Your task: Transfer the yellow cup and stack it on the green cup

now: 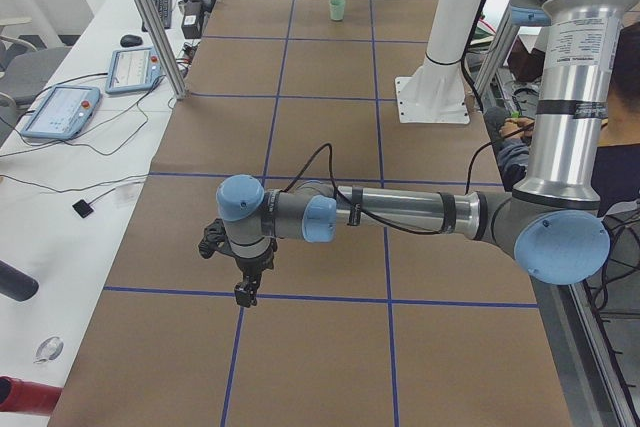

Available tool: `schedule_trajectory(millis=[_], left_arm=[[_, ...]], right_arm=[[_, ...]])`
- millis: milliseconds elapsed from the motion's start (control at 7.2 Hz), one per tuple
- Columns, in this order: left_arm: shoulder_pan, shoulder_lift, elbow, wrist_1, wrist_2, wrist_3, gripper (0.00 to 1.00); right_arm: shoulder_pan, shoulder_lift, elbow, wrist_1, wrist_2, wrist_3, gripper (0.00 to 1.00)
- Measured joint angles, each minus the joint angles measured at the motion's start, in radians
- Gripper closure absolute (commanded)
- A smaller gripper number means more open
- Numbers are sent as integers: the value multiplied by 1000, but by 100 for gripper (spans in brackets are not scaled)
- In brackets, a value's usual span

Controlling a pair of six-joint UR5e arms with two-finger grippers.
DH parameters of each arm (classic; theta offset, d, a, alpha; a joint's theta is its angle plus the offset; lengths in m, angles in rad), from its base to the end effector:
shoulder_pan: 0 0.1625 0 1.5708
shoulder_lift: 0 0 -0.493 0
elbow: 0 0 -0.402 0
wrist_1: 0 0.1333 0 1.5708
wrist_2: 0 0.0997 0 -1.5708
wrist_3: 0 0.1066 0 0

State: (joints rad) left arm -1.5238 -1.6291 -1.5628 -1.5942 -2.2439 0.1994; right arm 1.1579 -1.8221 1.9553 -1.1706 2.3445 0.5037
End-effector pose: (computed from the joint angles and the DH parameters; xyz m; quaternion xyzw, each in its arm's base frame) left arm -0.0416 -0.5383 0.7102 0.0598 0.3264 0.1280 0.9346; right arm -0.1068 -0.3904 0.6016 0.0579 -0.4344 -0.0588 0.8970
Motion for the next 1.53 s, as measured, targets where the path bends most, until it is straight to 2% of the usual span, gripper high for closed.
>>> schedule_trajectory(millis=[417, 972, 1111, 1250, 1528], left_arm=[[1, 0, -1, -2, 0, 0, 0], [1, 0, -1, -6, 0, 0, 0], [2, 0, -2, -7, 0, 0, 0], [2, 0, -2, -7, 0, 0, 0], [2, 0, -2, -7, 0, 0, 0]], right_arm=[[-31, -18, 4, 28, -10, 25, 100], [-68, -57, 11, 29, -71, 26, 100], [-72, -59, 11, 29, -75, 26, 72], [-77, -59, 11, 29, -75, 26, 1], [-89, -55, 11, 31, -71, 26, 0]])
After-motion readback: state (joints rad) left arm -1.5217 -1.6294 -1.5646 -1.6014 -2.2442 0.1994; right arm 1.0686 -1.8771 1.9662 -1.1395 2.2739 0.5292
